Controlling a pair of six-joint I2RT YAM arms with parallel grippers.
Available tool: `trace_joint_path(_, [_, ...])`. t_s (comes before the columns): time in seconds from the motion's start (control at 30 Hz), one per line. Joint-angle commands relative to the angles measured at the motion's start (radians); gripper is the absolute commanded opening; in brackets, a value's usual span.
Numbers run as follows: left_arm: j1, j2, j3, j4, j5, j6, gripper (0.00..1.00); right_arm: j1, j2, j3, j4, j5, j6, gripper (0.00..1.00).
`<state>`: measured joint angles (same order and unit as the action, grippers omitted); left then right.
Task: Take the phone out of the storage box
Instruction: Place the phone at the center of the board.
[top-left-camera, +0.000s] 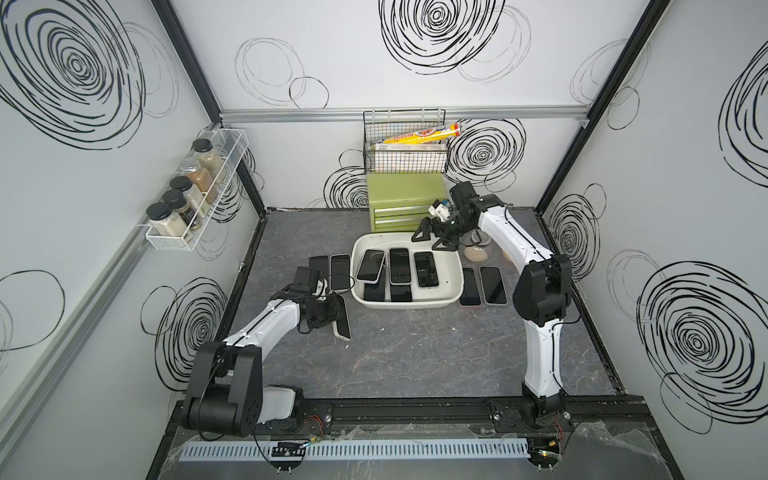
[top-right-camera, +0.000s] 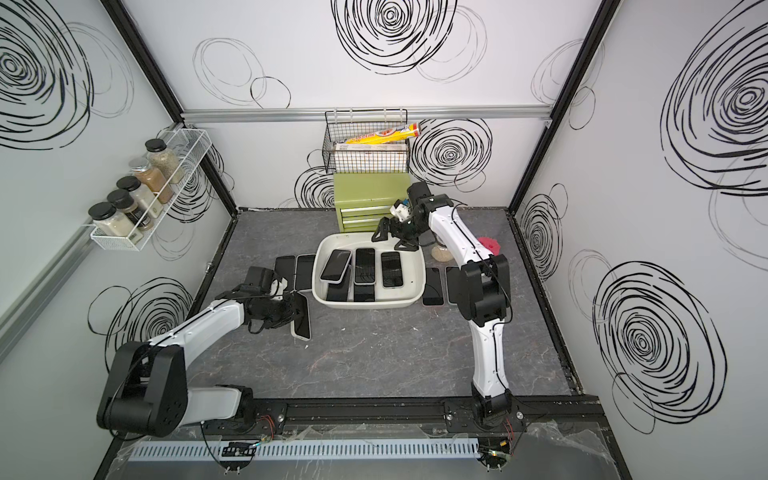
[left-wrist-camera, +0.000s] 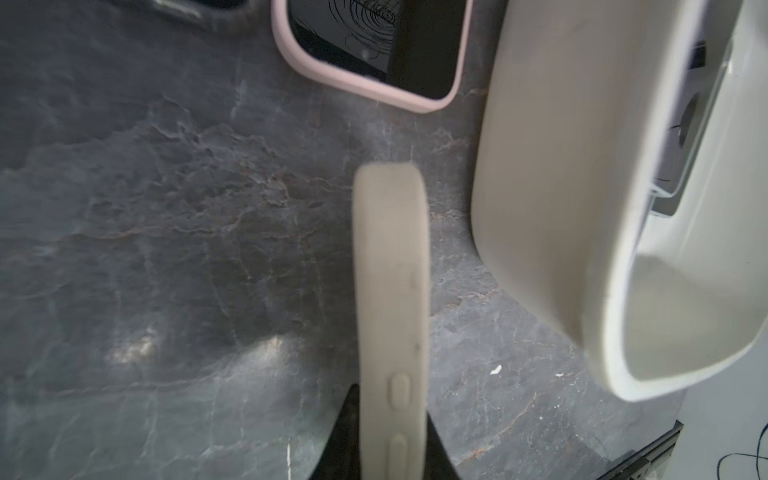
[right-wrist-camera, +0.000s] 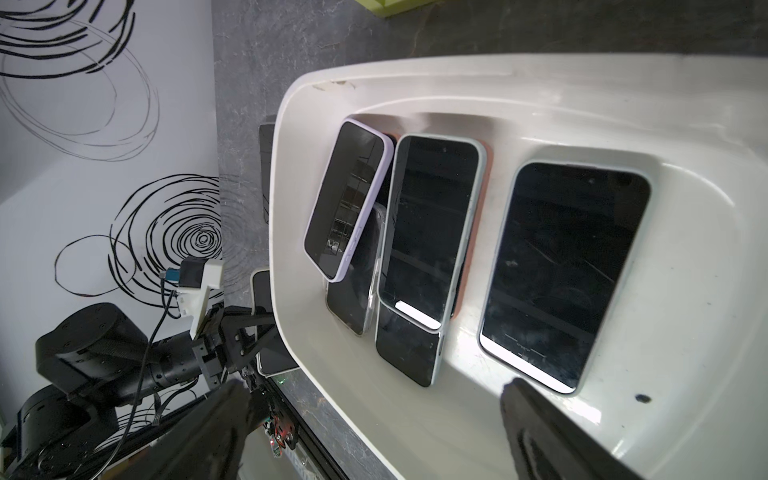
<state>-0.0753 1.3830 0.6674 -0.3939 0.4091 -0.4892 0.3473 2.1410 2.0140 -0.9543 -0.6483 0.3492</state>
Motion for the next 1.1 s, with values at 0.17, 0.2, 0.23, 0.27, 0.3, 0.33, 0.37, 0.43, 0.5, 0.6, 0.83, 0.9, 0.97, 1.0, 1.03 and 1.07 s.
trace_joint_path(0.17, [0.01, 0.106, -0.005, 0.196, 0.106, 0.048, 0.0, 0.017, -0.047, -0.078, -0.005, 0.105, -0.016, 0.98])
trace_joint_path(0.2, [0.011, 0.122, -0.008, 0.201, 0.116, 0.054, 0.0, 0.021, -0.044, -0.086, -0.004, 0.113, -0.016, 0.98])
trace_joint_path(0.23, [0.011, 0.14, -0.011, 0.212, 0.13, 0.061, 0.0, 0.026, -0.041, -0.095, -0.001, 0.12, -0.015, 0.98])
trace_joint_path(0.27, [0.011, 0.154, -0.018, 0.222, 0.145, 0.066, 0.0, 0.031, -0.04, -0.102, 0.004, 0.121, -0.012, 0.98])
trace_joint_path(0.3, [0.011, 0.17, -0.022, 0.225, 0.146, 0.07, 0.0, 0.036, -0.039, -0.109, 0.01, 0.123, -0.011, 0.98])
trace_joint_path(0.33, [0.011, 0.186, -0.013, 0.213, 0.148, 0.077, 0.0, 0.04, -0.037, -0.113, 0.014, 0.134, -0.009, 0.98])
trace_joint_path(0.37, [0.011, 0.196, -0.004, 0.207, 0.149, 0.084, 0.0, 0.045, -0.034, -0.115, 0.014, 0.144, -0.007, 0.98])
trace_joint_path(0.43, [0.013, 0.209, 0.001, 0.202, 0.142, 0.093, 0.05, 0.05, -0.023, -0.117, 0.012, 0.156, -0.006, 0.98])
trace_joint_path(0.5, [0.018, 0.223, 0.002, 0.195, 0.157, 0.097, 0.15, 0.054, -0.013, -0.114, 0.007, 0.174, -0.009, 0.98])
trace_joint_path(0.6, [0.019, 0.241, 0.015, 0.152, 0.128, 0.108, 0.39, 0.059, -0.005, -0.12, 0.009, 0.193, -0.009, 0.98])
trace_joint_path(0.83, [0.042, 0.222, 0.046, 0.076, 0.028, 0.11, 0.56, 0.062, -0.01, -0.147, 0.025, 0.209, -0.003, 0.98])
trace_joint_path(0.9, [0.045, 0.217, 0.06, 0.046, -0.014, 0.103, 0.58, 0.064, -0.008, -0.149, 0.019, 0.22, -0.005, 0.98])
trace_joint_path(0.97, [0.046, 0.205, 0.075, 0.022, -0.052, 0.1, 0.62, 0.064, -0.008, -0.153, 0.019, 0.221, -0.007, 0.98])
trace_joint_path(1.0, [0.046, 0.197, 0.082, 0.009, -0.083, 0.092, 0.71, 0.065, -0.008, -0.155, 0.019, 0.223, -0.008, 0.98])
trace_joint_path(1.03, [0.046, 0.191, 0.088, -0.002, -0.105, 0.087, 0.81, 0.065, -0.008, -0.156, 0.017, 0.224, -0.009, 0.98])
trace_joint_path(1.07, [0.046, 0.189, 0.097, -0.014, -0.121, 0.082, 0.83, 0.066, -0.007, -0.156, 0.017, 0.225, -0.009, 0.98])
